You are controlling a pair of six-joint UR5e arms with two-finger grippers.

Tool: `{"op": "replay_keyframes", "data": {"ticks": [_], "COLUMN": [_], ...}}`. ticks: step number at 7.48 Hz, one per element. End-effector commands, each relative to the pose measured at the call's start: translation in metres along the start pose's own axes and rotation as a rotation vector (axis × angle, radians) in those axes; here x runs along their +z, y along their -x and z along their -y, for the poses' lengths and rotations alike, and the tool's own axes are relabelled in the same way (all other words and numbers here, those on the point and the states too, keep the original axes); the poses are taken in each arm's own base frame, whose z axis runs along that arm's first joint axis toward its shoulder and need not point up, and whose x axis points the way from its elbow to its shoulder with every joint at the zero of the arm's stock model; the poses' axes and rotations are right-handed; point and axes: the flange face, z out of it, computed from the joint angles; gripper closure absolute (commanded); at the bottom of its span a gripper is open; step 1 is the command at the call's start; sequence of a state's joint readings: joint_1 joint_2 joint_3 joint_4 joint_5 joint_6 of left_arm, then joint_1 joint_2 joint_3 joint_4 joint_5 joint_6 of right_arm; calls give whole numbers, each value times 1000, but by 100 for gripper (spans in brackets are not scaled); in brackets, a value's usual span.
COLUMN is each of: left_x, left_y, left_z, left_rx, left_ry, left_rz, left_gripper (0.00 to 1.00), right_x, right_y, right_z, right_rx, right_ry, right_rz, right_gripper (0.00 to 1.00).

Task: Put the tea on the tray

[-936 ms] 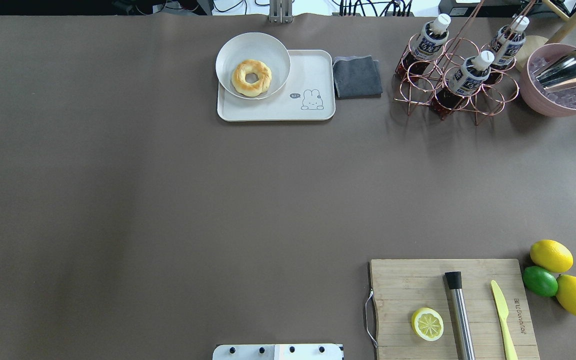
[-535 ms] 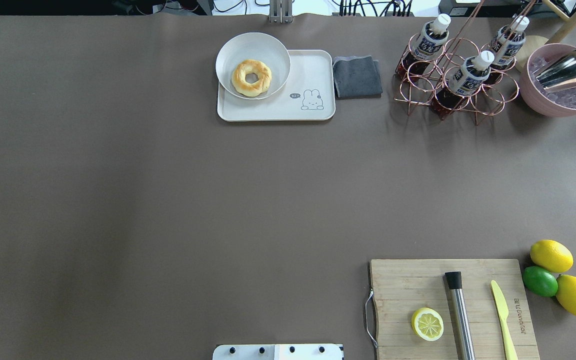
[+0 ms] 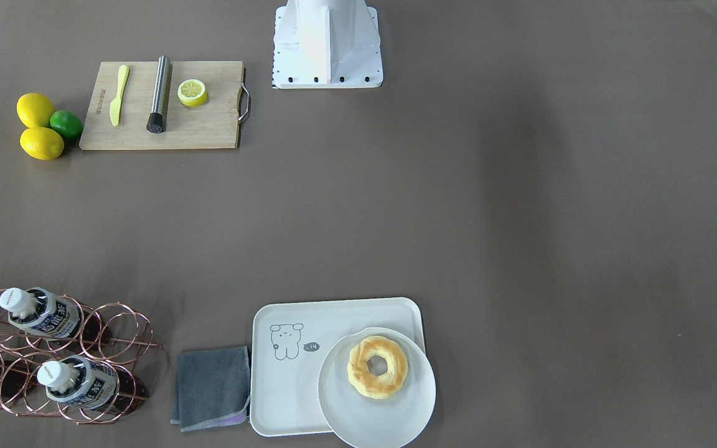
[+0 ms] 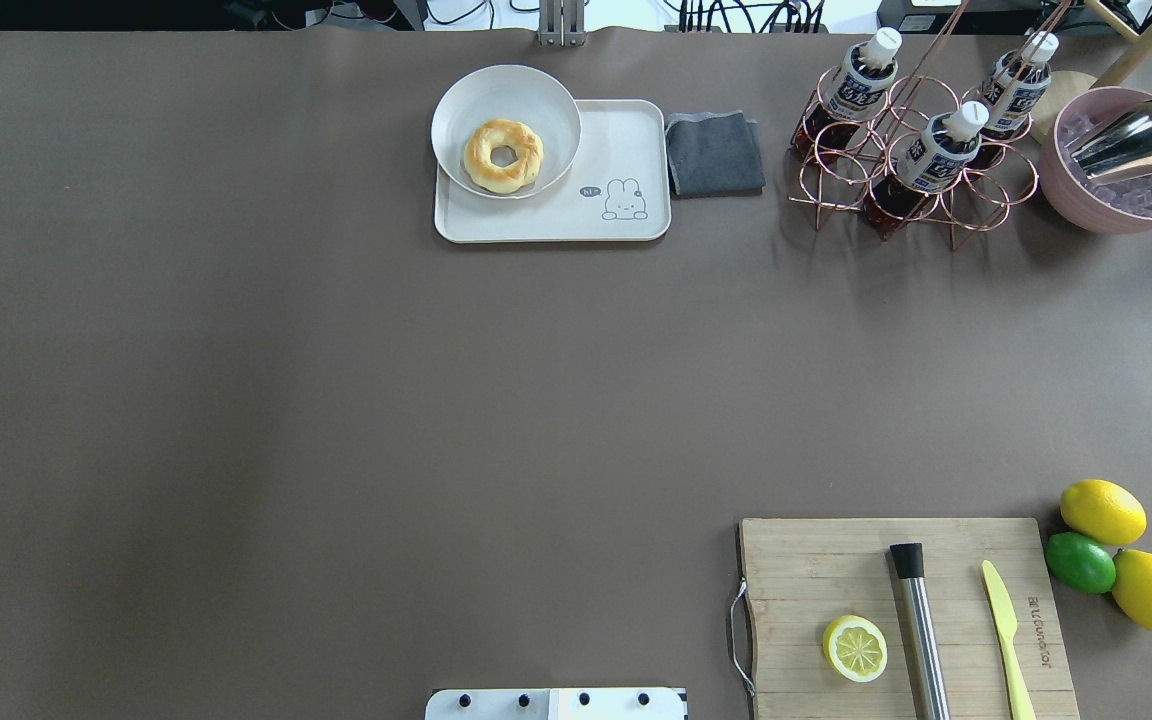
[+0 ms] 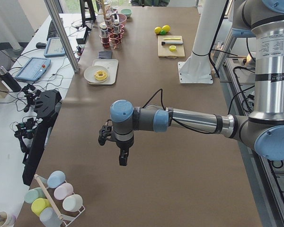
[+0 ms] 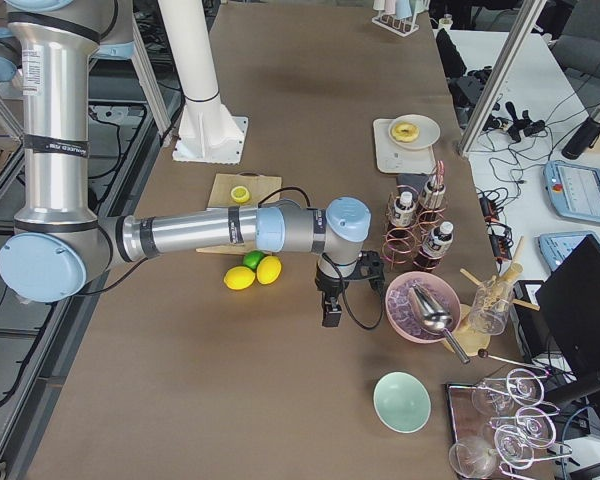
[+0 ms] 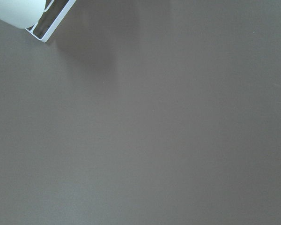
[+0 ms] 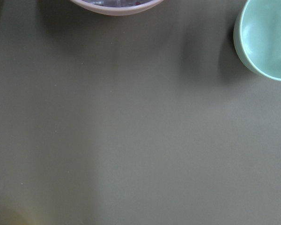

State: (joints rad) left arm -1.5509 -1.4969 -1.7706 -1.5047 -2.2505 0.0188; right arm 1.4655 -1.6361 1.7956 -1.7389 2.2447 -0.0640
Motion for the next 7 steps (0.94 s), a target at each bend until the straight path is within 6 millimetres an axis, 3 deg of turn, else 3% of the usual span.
{"op": "replay_keyframes", "data": {"ticks": [1,7], "left_x": [-7,-11], "left_y": [-5,-11], "left_z": [5,13], "left_rx": [10,74], "left_ry": [-14,-90], "left_rz": [2,-29], "left_gripper": [2,2], "right_x": [6,8], "right_y": [-5,-8], "right_z": [-4,-7], "right_rx": [13,17], "right_ry": [13,16], "right_rz": [2,-7], "right_gripper": [0,0]}}
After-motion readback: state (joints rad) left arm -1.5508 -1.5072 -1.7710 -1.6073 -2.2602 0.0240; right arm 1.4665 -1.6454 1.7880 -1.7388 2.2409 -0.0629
